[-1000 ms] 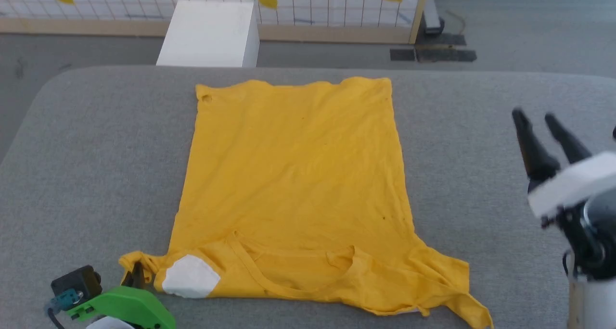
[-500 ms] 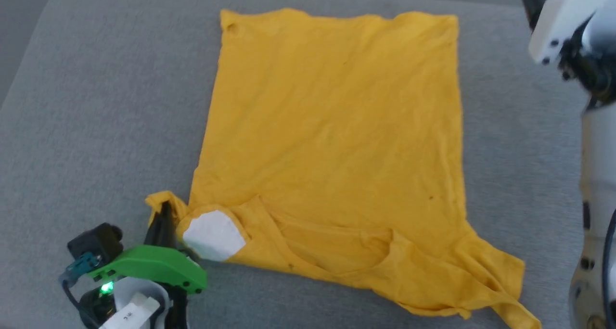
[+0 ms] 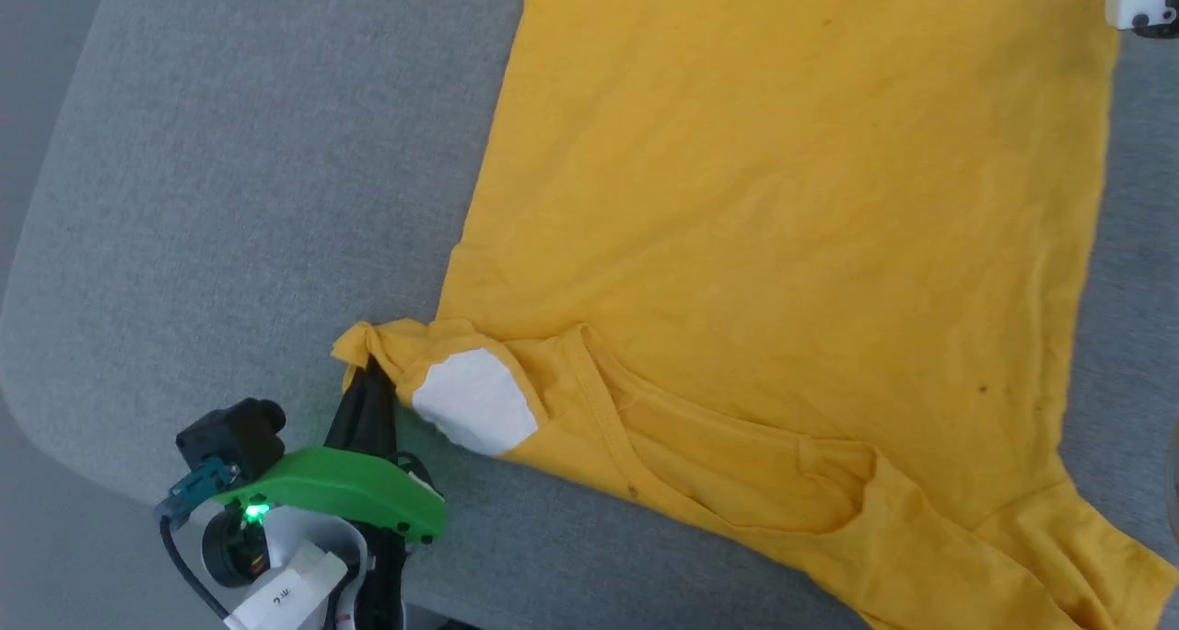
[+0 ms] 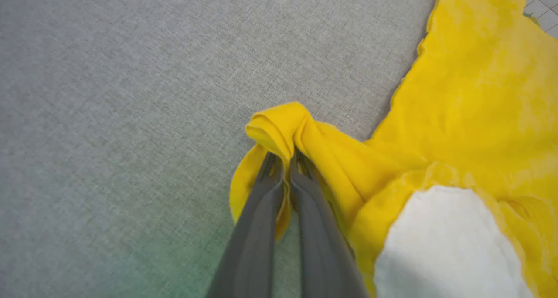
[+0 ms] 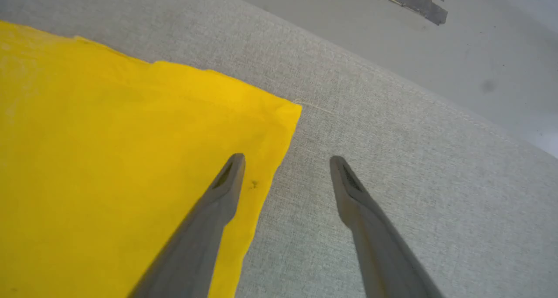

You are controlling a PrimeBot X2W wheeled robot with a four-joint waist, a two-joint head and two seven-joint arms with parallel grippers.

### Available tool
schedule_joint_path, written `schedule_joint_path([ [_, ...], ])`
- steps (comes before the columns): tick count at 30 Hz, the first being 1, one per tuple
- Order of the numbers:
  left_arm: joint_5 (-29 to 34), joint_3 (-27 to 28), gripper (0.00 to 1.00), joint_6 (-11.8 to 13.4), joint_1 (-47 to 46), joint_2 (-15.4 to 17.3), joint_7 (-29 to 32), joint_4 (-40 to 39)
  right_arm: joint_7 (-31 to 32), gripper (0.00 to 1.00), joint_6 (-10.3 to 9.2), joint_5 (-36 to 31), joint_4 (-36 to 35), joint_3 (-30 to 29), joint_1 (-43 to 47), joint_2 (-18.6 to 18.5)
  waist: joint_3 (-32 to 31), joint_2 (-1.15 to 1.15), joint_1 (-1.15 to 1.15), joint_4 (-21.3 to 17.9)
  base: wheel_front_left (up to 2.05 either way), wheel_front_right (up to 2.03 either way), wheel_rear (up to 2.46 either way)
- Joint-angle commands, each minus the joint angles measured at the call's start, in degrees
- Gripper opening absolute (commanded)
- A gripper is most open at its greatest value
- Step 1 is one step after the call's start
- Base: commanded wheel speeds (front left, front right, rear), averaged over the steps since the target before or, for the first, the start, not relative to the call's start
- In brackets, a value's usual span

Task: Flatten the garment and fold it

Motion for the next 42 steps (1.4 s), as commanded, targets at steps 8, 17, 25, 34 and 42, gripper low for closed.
schedule_joint_path([
  [8, -1.02, -1.19, 0.0, -0.86, -2.3, -0.71, -0.25, 0.03, 6.65, 1.0, -0.08, -1.0, -0.29, 2.05, 0.02, -0.65, 6.09, 0.0, -0.01, 3.58, 0.0, 0.0, 0.0],
  [17, -0.77, -0.96, 0.0, -0.88, -2.83, 0.35, -0.19, 0.9, 4.81, 0.0, -0.08, 2.27, -4.82, 2.07, 0.51, -1.72, 2.91, 0.0, -0.01, 0.81, 0.0, 0.0, 0.0],
  [25, 0.27, -1.47, 0.0, -0.73, -2.6, 2.51, 1.49, 2.63, -4.75, 0.0, -0.08, 10.86, -10.58, 3.79, 3.76, -4.82, -6.56, 0.0, -0.01, -4.97, 0.0, 0.0, 0.0],
  [34, 0.79, -1.11, 0.0, 1.38, 1.12, 4.77, 4.31, 1.67, -5.27, 0.0, -0.08, 23.53, -26.65, 4.04, 26.06, -10.41, -17.12, 0.0, -0.01, -13.54, 0.0, 0.0, 0.0],
  [42, 0.28, 0.72, 0.0, 4.28, 6.79, 6.35, 6.12, -0.51, -1.69, 0.0, -0.08, 27.49, -44.85, -2.76, 60.31, -4.29, -23.35, 0.0, -0.01, -19.66, 0.0, 0.0, 0.0],
])
